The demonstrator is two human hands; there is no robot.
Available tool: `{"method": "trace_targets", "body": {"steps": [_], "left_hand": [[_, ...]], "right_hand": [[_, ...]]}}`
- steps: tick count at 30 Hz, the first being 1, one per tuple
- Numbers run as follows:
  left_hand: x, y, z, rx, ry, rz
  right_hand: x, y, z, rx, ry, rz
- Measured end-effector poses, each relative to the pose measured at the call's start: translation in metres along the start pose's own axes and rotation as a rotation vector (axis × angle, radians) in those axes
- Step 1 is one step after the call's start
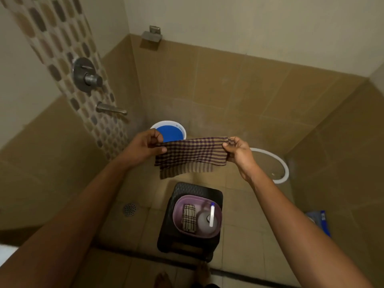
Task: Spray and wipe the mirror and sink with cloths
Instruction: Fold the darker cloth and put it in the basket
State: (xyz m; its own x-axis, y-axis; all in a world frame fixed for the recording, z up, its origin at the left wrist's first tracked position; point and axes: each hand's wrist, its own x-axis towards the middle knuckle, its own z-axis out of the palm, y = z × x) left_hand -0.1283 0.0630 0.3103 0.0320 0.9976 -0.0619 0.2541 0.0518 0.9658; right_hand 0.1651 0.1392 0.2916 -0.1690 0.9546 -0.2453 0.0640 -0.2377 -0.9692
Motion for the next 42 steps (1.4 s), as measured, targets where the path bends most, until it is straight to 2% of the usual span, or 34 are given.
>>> {"method": "trace_targets", "body": {"steps": [3,6,10,12,17,22,27,30,33,37,40,42], "left_hand": [[0.014,0.001,0.01,0.007,-0.106,-0.053],[0.03,-0.003,0.017,0.136,-0.186,-0.084],[0.049,0.006,0.03,0.347,-0.193,-0.066],[0.056,0.014,0.035,0.377,-0.175,-0.047],[0.061,0.034,0.049,0.096,-0.117,-0.063],[0.062,0.021,0.062,-0.214,-0.029,-0.254],[0.06,-0.008,0.081,-0.218,0.119,-0.438],[0.062,-0.017,0.097,-0.203,0.154,-0.502],[0.065,-0.023,0.114,-0.213,0.183,-0.553],[0.065,-0.029,0.13,-0.283,0.148,-0.54],[0.066,-0.035,0.13,-0.344,0.146,-0.488],[0.064,-0.039,0.125,-0.383,0.182,-0.467]], "right_hand": [[0.009,-0.003,-0.011,0.018,0.017,-0.017],[0.017,-0.009,-0.023,0.012,-0.023,-0.037],[0.029,-0.015,-0.04,0.006,-0.08,-0.079],[0.035,-0.017,-0.05,0.008,-0.095,-0.093],[0.045,-0.018,-0.066,0.039,-0.135,-0.113],[0.054,-0.008,-0.065,-0.031,-0.122,-0.086],[0.063,0.023,-0.051,-0.206,0.013,-0.028],[0.058,0.04,-0.037,-0.245,0.068,0.021],[0.045,0.049,-0.013,-0.336,0.106,-0.038],[0.02,0.049,0.033,-0.446,0.018,-0.11],[0.006,0.05,0.061,-0.402,-0.1,-0.103],[0.004,0.058,0.066,-0.325,-0.154,-0.03]]}}
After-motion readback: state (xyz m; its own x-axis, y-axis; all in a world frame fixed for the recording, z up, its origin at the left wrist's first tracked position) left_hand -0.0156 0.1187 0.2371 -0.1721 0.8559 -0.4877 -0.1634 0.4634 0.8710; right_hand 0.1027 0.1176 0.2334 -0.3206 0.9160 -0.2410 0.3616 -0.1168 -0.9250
